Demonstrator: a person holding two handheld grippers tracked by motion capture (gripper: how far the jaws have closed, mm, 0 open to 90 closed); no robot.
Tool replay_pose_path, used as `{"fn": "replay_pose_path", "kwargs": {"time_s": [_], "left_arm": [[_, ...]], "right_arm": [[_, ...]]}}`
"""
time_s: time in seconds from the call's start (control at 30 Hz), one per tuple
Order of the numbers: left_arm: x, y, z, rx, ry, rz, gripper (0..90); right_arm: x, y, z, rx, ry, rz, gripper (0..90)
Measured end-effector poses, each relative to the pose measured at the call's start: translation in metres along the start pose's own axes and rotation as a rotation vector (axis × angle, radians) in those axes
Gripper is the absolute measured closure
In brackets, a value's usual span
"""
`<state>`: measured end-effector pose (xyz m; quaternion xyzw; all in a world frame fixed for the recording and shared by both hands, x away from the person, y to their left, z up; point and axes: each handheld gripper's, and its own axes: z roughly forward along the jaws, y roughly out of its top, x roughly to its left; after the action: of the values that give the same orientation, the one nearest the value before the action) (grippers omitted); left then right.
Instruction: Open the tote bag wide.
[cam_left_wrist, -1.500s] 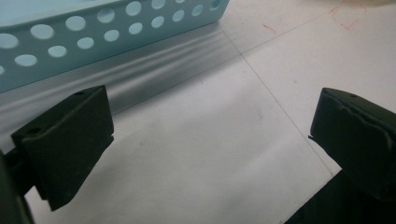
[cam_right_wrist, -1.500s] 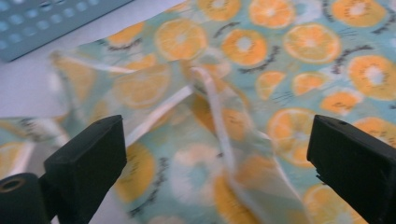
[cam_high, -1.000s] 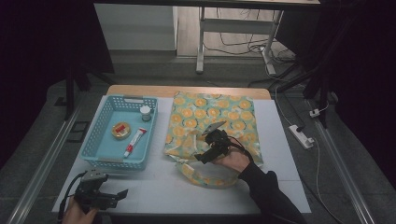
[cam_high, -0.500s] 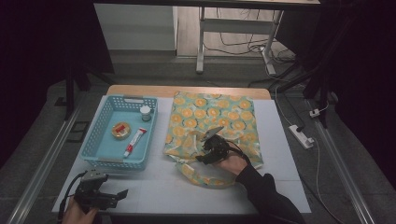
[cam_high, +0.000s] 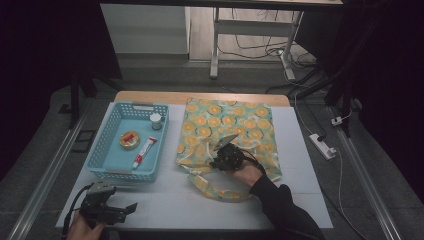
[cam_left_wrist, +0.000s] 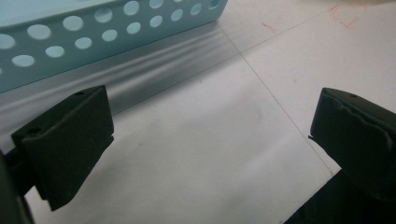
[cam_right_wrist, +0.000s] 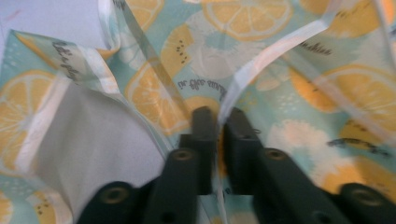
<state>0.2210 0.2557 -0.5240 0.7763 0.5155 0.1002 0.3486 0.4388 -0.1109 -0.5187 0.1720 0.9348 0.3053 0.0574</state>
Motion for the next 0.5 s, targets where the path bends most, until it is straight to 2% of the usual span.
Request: {"fn": "replay_pose_path", "kwargs": {"time_s": [0.03,0.1,0.13,0.2,0.27,0.33,0.37,0.43,0.47,0.5], "left_arm": [[0.0,0.0,0.0,0.0,0.0,0.0,0.0],[0.0,0.0,0.0,0.0,-0.001,0.0,0.0],[0.0,0.0,0.0,-0.001,-0.001,0.0,0.0],[0.0,0.0,0.0,0.0,-0.003,0.001,0.0],[0.0,0.0,0.0,-0.003,-0.001,0.001,0.0],[0.0,0.0,-0.001,-0.004,-0.002,0.003,0.0],[0.0,0.0,-0.001,-0.003,-0.002,0.003,0.0],[0.0,0.0,0.0,-0.001,-0.003,0.001,0.0],[0.0,0.0,0.0,-0.001,-0.003,0.002,0.0],[0.0,0.0,0.0,-0.001,-0.002,0.003,0.0]], "right_arm": [[0.0,0.0,0.0,0.0,0.0,0.0,75.3],[0.002,0.001,0.002,-0.015,0.009,0.001,64.3],[0.004,0.001,0.003,-0.014,0.011,-0.017,56.1],[0.006,0.0,0.003,-0.016,0.003,-0.03,55.8],[0.006,-0.002,0.0,-0.002,-0.007,-0.048,59.7],[0.003,-0.004,-0.003,0.009,-0.005,-0.053,67.5],[0.003,-0.004,-0.003,0.009,-0.005,-0.053,67.5],[-0.001,-0.007,-0.006,0.008,-0.005,-0.038,77.5],[-0.005,-0.009,-0.008,0.014,0.002,-0.035,88.8],[-0.005,-0.009,-0.008,0.014,0.002,-0.035,88.8]]}}
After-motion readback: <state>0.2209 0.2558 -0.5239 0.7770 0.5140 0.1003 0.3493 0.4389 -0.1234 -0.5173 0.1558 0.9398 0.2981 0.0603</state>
